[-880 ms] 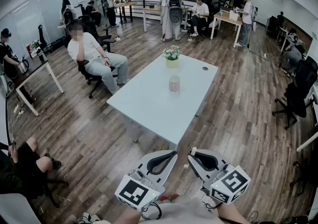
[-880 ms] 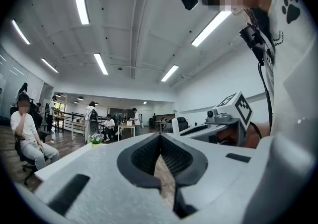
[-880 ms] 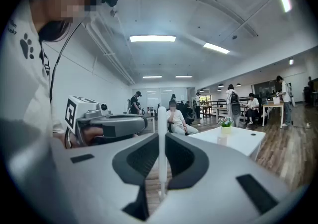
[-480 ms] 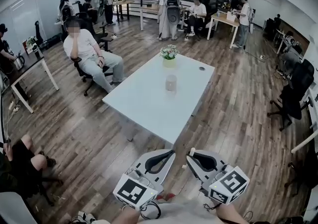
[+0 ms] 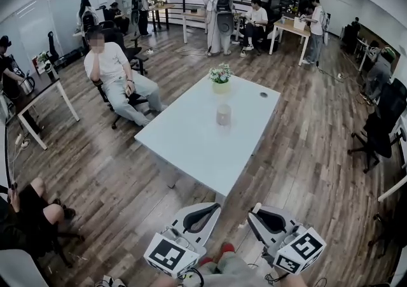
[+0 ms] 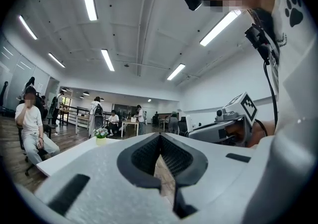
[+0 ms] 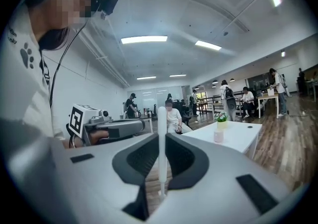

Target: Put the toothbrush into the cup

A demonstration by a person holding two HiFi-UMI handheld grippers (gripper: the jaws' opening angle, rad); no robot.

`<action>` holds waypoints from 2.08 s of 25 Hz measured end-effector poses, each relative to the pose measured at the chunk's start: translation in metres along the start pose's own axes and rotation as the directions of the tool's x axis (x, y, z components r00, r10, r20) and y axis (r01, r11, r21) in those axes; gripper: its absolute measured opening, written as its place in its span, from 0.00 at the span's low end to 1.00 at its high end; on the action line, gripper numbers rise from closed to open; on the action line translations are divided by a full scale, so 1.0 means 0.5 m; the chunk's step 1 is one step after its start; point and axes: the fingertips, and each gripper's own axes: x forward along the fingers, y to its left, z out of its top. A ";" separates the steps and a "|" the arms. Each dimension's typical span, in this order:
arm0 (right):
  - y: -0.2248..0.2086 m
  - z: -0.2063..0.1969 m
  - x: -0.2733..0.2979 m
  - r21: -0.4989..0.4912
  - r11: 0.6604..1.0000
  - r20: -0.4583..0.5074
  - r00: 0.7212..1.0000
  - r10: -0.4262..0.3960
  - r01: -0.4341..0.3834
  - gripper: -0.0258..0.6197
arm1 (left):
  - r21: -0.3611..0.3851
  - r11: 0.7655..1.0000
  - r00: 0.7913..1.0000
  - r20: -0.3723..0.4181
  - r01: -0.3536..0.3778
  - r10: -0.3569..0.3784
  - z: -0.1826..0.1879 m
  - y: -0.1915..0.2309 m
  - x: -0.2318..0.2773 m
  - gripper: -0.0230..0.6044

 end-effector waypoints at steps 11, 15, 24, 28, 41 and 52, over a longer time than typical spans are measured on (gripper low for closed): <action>-0.160 0.035 0.041 0.028 0.999 0.065 0.997 0.034 -0.036 0.12 | 0.035 0.998 0.997 -0.050 -0.055 0.057 -0.029 0.069 0.154 0.05; -0.234 0.063 0.055 0.004 0.996 0.077 0.993 0.087 -0.088 0.12 | 0.057 0.996 0.997 -0.032 -0.069 0.071 -0.009 0.073 0.244 0.05; -0.376 0.077 0.050 -0.044 0.982 0.050 0.981 0.185 -0.183 0.12 | 0.130 0.987 0.994 -0.054 -0.092 0.100 -0.012 0.046 0.424 0.05; -0.392 0.067 0.034 -0.060 0.979 0.030 0.980 0.196 -0.194 0.12 | 0.087 0.992 0.993 -0.069 -0.092 0.098 -0.038 0.035 0.449 0.05; -0.460 0.031 0.010 0.023 0.980 0.014 0.980 0.196 -0.197 0.12 | 0.081 0.990 0.988 -0.092 -0.118 0.126 -0.054 0.022 0.511 0.05; -0.520 0.047 0.085 0.042 0.977 0.012 0.977 0.211 -0.211 0.12 | 0.081 0.986 0.983 -0.103 -0.146 0.154 -0.044 0.106 0.554 0.05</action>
